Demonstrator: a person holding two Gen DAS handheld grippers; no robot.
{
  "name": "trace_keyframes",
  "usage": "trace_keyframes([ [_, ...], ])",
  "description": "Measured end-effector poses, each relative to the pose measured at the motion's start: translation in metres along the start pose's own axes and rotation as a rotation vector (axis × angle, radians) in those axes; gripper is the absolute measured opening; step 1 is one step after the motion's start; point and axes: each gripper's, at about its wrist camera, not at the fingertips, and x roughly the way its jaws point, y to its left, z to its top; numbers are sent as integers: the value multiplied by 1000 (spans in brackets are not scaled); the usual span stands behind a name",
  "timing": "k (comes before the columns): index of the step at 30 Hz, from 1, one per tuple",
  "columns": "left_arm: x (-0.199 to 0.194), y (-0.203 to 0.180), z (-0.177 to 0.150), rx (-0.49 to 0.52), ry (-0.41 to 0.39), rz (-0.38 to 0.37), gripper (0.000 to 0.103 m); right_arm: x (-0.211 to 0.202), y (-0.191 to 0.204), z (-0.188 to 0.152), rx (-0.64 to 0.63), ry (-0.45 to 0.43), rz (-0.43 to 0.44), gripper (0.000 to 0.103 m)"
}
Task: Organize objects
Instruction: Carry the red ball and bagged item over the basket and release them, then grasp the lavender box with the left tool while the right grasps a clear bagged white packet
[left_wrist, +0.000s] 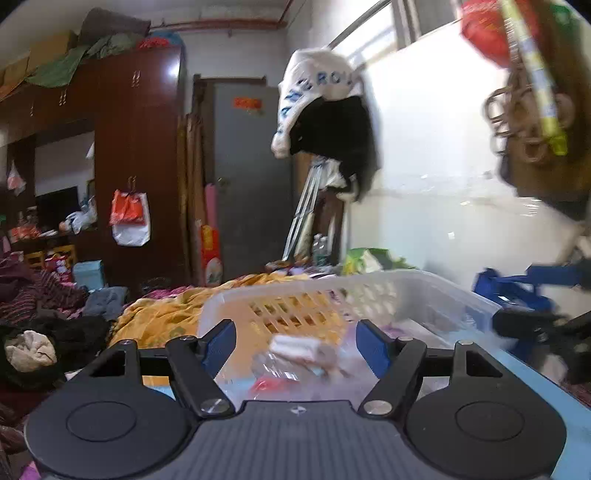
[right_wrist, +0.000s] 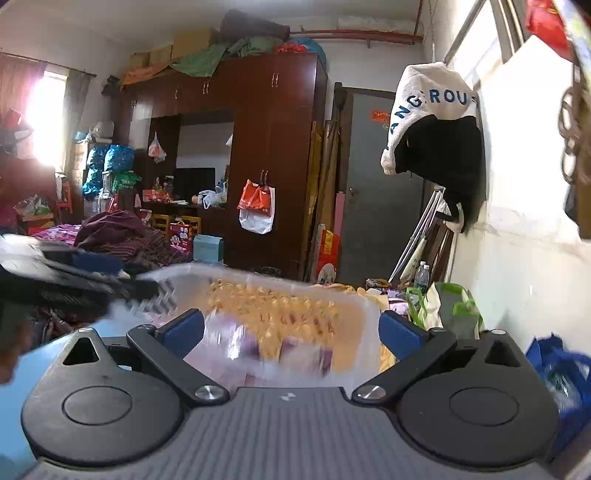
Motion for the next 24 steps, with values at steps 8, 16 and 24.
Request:
trace_keyframes([
  [8,-24,27,-61,-84,115,-20,80,44,-21,-44,137,279,16,102],
  [16,-16,39,-92,-93,223,-33,80,68,-15,-52,134,362,46,88],
  [24,-20,31,-99,-61,227,-29,80,64,-11,-52,116,358,77,69],
])
